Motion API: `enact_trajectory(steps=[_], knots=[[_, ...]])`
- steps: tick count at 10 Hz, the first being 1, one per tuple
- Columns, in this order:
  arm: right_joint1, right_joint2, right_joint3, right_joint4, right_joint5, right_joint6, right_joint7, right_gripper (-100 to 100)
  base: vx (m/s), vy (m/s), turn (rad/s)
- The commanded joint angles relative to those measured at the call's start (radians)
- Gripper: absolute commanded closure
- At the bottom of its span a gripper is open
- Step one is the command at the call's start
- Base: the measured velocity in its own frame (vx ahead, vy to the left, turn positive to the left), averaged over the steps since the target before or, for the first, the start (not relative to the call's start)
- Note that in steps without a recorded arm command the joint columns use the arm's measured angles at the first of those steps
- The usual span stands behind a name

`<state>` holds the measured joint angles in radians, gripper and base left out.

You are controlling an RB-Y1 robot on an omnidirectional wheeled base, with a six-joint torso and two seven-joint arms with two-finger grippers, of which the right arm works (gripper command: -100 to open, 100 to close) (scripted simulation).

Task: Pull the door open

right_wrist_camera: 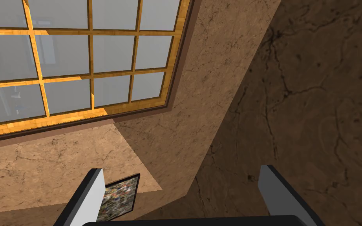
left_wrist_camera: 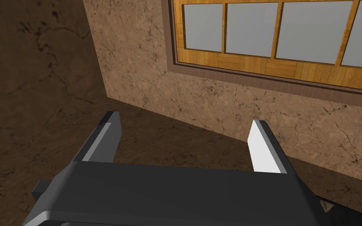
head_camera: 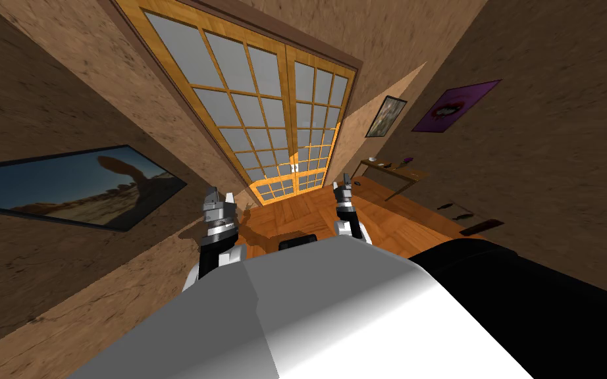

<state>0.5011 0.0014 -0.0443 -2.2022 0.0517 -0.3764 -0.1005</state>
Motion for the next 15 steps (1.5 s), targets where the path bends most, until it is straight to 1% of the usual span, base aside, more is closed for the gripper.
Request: enact_trajectory(steps=[1,2,5,6,7,8,9,13,14,15], knots=[[-0.006,-0.013,0.008,0.032,-0.022,-0.014,-0.030,-100,0.155,-0.029,0.126],[-0.008,-0.017,0.011,0.040,-0.028,-0.017,-0.038,-100,0.109,-0.006,0.063],[-0.020,-0.038,0.026,0.100,-0.070,-0.043,-0.094,-100,0.089,-0.001,0.080],[-0.022,-0.042,0.029,0.111,-0.078,-0.048,-0.106,-100,0.111,-0.017,0.065],[-0.027,-0.050,0.036,0.137,-0.095,-0.058,-0.129,-100,0.135,-0.027,0.088],[-0.030,-0.054,0.040,0.151,-0.106,-0.065,-0.143,-100,0.123,-0.031,0.094],[-0.036,-0.063,0.048,0.181,-0.126,-0.077,-0.171,-100,0.151,-0.017,0.117],[-0.050,-0.081,0.064,0.245,-0.171,-0.105,-0.232,-100,0.099,-0.022,0.075],[-0.057,-0.091,0.073,0.279,-0.195,-0.119,-0.265,-100,0.132,-0.025,0.123],[-0.060,-0.095,0.078,0.296,-0.207,-0.126,-0.281,-100,0.139,-0.045,0.114]])
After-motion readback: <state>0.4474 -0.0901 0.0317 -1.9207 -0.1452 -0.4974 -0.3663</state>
